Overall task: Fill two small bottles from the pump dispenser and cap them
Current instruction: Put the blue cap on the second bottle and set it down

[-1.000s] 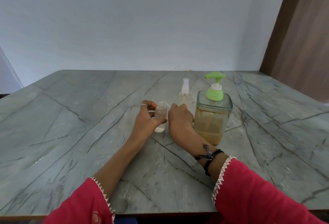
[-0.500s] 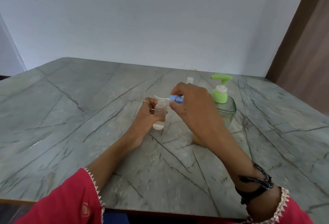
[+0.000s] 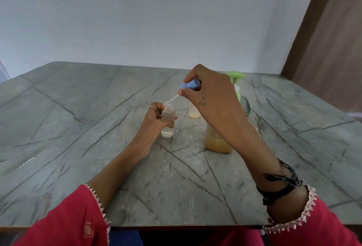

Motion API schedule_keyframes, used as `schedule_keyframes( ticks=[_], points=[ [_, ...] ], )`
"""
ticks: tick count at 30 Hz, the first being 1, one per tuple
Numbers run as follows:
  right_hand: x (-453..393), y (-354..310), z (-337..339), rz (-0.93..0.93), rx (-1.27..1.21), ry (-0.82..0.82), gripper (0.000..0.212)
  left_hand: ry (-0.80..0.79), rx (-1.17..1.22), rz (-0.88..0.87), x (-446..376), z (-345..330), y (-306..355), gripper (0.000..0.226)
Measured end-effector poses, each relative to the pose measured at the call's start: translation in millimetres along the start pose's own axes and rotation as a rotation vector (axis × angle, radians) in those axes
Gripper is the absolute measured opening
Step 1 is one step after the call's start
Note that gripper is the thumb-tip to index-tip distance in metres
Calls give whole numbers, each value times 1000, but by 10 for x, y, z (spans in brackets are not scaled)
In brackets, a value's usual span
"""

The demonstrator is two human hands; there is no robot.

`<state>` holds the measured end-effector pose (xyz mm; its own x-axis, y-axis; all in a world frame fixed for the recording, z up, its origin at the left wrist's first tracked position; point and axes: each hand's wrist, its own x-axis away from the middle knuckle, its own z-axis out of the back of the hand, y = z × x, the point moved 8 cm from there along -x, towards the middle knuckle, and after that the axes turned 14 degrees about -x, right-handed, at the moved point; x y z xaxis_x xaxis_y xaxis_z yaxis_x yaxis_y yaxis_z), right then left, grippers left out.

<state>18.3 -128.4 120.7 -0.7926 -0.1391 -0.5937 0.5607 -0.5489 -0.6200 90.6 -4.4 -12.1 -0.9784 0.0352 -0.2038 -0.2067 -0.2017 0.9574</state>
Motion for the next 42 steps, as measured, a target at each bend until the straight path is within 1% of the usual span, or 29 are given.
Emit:
schedule_keyframes(
  ticks=[7, 13, 20, 29, 33, 38, 42],
  points=[
    [-25, 16, -152, -46, 31, -44, 13, -5, -21, -17, 36, -3, 31, 30],
    [-29, -122, 5, 28, 96, 21, 17, -12, -10, -8, 23, -17, 32, 34],
    [22, -192, 29, 60, 142, 32, 18, 6, -35, -4, 34, -6, 36, 32],
    [11, -95, -57, 0, 144, -53, 18, 5, -73, -13, 36, 0, 35, 32],
    [1, -21, -105, -19, 103, -56, 17, 0, -84, -16, 44, 3, 32, 32],
    [-11, 14, -170, -12, -32, -40, 26, -10, -99, -18, 70, -17, 73, 33],
    [-36, 116, -333, -27, -29, -85, 21, -24, -87, -2, 94, -14, 84, 34]
  ],
)
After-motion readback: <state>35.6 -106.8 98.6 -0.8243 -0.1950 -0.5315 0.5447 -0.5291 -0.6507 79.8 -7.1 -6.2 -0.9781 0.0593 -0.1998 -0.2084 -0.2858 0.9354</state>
